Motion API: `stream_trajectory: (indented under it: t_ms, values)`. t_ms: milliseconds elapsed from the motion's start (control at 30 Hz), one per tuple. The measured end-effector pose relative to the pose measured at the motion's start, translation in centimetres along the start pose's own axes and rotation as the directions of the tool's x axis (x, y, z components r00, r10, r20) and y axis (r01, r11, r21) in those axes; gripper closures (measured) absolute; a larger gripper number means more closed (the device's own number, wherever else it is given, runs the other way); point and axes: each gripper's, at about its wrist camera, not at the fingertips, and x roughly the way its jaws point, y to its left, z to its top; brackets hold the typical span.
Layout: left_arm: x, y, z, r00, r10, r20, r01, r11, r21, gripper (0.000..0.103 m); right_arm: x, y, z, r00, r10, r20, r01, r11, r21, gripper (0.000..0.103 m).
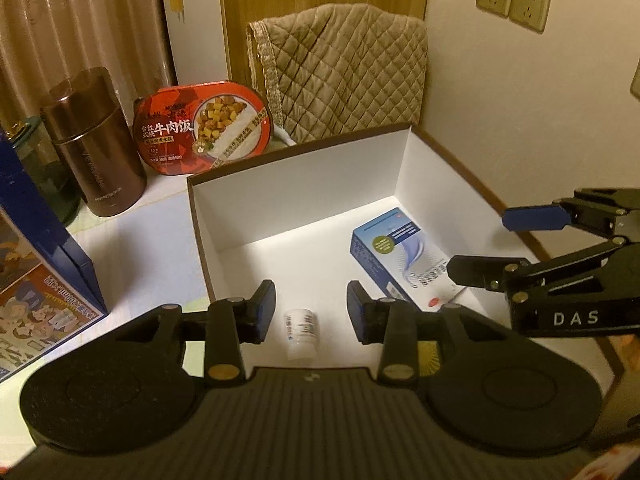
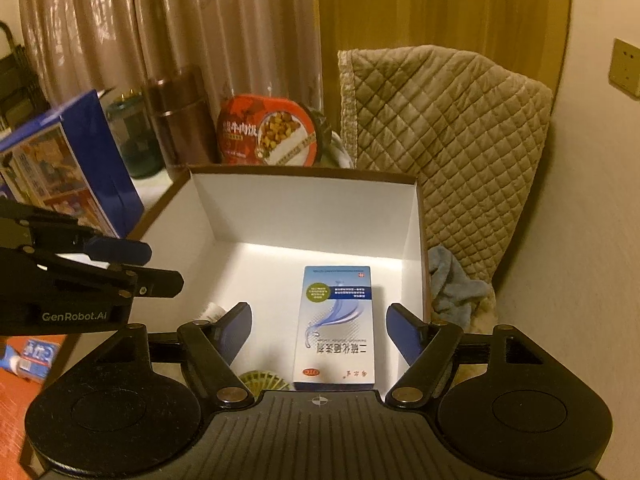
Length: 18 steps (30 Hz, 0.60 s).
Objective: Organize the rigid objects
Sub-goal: 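Move both tools back over the remaining items on the mat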
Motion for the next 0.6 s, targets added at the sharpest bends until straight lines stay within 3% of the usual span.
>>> stream_trajectory:
  t_ms: [600]
  values:
    - [-11.3,2.7,-5.7,0.999,0.03,0.042,-0.026,0.995,-0.101,0.067,-8.7,4.2,-3.8,0.992,0.095,0.079,-0.102,0.99,0.092,0.031]
